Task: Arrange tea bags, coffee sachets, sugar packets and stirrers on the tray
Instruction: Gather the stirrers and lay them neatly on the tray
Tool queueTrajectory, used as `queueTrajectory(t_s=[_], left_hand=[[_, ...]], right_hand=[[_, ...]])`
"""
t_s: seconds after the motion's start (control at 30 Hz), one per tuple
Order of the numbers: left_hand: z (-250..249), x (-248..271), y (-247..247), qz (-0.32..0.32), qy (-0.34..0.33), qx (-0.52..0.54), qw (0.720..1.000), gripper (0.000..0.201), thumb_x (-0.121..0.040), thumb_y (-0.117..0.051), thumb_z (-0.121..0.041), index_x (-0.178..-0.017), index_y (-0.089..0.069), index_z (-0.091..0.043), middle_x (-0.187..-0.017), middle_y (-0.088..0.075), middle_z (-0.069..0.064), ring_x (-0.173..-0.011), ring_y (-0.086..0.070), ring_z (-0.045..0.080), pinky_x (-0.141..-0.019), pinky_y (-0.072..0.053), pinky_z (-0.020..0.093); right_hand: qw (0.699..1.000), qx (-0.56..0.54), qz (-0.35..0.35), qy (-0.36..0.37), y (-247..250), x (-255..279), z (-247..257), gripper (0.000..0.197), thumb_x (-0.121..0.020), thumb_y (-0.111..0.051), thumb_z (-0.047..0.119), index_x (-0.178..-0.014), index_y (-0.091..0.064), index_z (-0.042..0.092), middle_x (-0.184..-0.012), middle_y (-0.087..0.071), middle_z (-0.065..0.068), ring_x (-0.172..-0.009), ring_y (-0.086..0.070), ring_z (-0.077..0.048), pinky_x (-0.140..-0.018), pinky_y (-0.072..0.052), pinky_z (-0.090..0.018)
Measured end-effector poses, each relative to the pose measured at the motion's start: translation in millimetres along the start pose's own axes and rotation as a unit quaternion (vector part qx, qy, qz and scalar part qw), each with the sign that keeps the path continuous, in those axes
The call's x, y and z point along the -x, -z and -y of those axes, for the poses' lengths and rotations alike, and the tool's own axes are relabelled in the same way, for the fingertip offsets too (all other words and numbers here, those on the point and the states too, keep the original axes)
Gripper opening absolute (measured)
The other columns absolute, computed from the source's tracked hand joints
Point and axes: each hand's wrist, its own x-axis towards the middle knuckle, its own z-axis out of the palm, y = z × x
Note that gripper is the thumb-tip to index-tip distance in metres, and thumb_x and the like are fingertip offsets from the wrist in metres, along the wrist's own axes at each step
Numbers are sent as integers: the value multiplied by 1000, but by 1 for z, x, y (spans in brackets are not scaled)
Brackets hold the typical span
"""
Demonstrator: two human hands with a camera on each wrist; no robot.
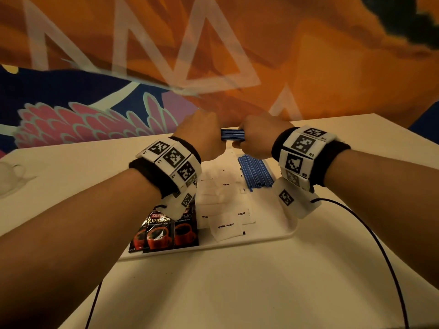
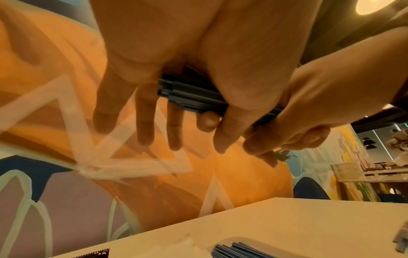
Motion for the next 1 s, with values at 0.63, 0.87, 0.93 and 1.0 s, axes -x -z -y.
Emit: queueTrajectory(t_s=[0.63,0.87,0.93,1.0], left_hand=[[-14,7,0,16,-43,-7,999,13,-85,-61,-15,-76,-65,-8,-61,-49,2,-55,-48,18,-49,-36,27],[-4,8,22,-76,5,481,873,36,-82,-66,-46,-109,-59,-23,-111,-61,-5,-102,-59,12,-91,-50,34],[-13,8,23,-122,43,539,832,34,-87,-55,-50,-96,-64,-18,-101,-66,2,-95,-63,16,-87,-52,36],[-25,7,22,-120,38,515,848,39,-97,-47,-39,-79,-65,-9,-82,-67,9,-73,-64,15,-70,-52,23]], right_hand=[[999,-35,31,-11,-9,13,-18,27,-87,-63,45,-82,-62,19,-75,-61,-2,-72,-61,-21,-61,-45,-29],[982,-185,-10,-34,-6,25,-30,32,-92,-59,41,-82,-71,14,-57,-54,7,-49,-47,-7,-41,-31,-17],[979,-202,-18,-18,-6,26,-22,31,-91,-61,41,-82,-71,14,-55,-54,10,-46,-46,-4,-34,-28,-11],[975,-220,-15,-9,-7,25,-12,29,-90,-63,41,-80,-71,16,-52,-53,11,-40,-45,-1,-34,-27,-12]])
